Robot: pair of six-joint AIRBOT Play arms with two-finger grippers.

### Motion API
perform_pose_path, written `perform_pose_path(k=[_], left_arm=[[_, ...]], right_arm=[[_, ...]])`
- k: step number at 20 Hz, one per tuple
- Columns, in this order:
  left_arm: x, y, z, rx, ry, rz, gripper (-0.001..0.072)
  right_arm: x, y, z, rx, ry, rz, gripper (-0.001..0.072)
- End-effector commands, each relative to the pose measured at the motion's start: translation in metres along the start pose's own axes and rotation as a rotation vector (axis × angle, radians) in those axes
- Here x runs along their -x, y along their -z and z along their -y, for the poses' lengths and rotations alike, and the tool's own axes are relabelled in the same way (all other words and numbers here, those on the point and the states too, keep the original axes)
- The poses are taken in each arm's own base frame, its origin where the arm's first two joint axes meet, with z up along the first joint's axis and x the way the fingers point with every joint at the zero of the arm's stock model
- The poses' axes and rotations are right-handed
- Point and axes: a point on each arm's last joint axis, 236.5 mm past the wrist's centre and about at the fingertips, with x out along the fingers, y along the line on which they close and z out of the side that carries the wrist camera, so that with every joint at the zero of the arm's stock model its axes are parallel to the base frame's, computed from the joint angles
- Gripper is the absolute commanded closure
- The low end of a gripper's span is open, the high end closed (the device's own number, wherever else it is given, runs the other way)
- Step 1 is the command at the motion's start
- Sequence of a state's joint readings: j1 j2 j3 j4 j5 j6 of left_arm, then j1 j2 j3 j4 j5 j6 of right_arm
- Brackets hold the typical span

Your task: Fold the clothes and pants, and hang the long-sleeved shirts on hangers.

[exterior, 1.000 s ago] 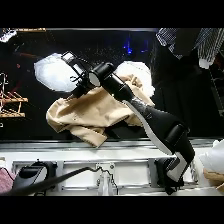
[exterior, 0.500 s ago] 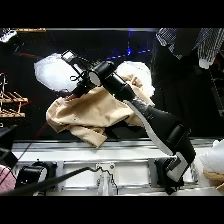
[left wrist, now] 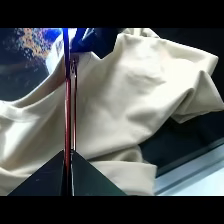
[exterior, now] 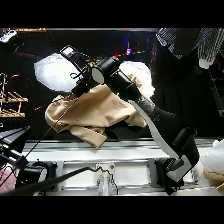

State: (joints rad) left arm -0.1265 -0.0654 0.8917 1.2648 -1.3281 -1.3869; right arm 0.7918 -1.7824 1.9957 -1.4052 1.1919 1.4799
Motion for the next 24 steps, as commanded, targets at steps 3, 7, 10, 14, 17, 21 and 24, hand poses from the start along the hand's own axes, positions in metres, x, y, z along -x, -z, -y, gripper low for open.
perform_pose_path(k=[3,7,10,14,17,21,24], left_arm=[[-0.015,-0.001,-0.007,-0.062,-0.01,-0.003,0.0694],[-0.027,0.001,-0.033,-0.1,-0.103,0.006,0.0695],[-0.038,-0.014,-0.043,-0.032,-0.134,0.096,0.0695],[-0.063,0.002,-0.019,0.173,0.0,0.082,0.0696],[-0.083,0.01,0.008,0.251,0.142,0.061,0.0696],[-0.115,-0.003,0.032,0.296,0.306,0.051,0.0696],[-0.144,-0.03,0.049,0.407,0.475,0.097,0.0696]], right_arm=[[0.009,0.001,-0.017,-0.023,-0.065,-0.005,0.068],[0.009,0.007,-0.022,-0.03,-0.088,-0.031,0.068],[0.011,0.011,-0.025,-0.03,-0.097,-0.051,0.068],[0.025,-0.001,-0.009,-0.027,-0.055,0.005,0.0681],[0.032,-0.008,0.018,-0.067,-0.025,0.039,0.0682],[0.038,-0.007,0.056,-0.124,0.013,0.052,0.0682],[0.041,-0.006,0.068,-0.152,0.008,0.057,0.0682]])
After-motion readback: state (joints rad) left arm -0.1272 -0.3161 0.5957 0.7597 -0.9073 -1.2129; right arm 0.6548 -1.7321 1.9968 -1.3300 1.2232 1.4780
